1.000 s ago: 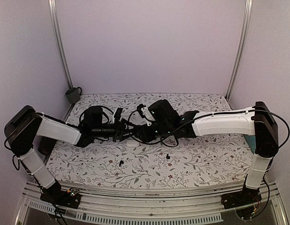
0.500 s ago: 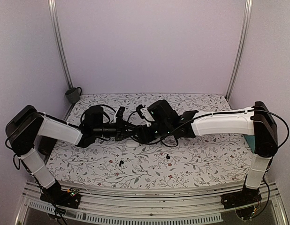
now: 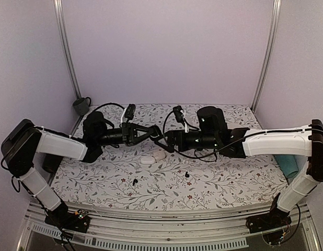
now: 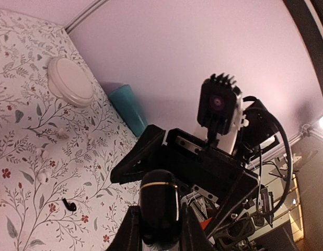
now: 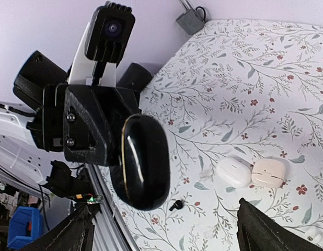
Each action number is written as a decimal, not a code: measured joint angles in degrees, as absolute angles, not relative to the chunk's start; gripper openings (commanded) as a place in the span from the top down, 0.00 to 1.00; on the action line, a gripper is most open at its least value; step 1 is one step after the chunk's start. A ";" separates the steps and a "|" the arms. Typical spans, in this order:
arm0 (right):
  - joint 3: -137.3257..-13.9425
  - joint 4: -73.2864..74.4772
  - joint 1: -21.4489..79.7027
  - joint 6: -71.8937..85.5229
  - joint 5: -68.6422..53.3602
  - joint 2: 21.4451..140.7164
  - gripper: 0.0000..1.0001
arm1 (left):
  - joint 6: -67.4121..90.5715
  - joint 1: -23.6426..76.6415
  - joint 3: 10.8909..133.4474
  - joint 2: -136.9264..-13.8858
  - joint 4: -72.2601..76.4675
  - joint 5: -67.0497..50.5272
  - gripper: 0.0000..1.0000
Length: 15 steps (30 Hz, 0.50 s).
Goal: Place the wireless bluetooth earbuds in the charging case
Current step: Pass from the right arm to the left, then open the charging case.
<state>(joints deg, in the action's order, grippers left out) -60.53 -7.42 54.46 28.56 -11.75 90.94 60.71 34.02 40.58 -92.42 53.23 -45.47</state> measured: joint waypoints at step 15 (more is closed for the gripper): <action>-56.66 -20.05 49.98 40.75 -18.09 87.37 0.14 | 68.58 33.74 37.34 -89.82 76.58 -53.23 1.00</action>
<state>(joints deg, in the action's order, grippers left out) -56.66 -20.05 49.98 40.75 -18.09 87.37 68.58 33.74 37.34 -89.82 76.58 -53.23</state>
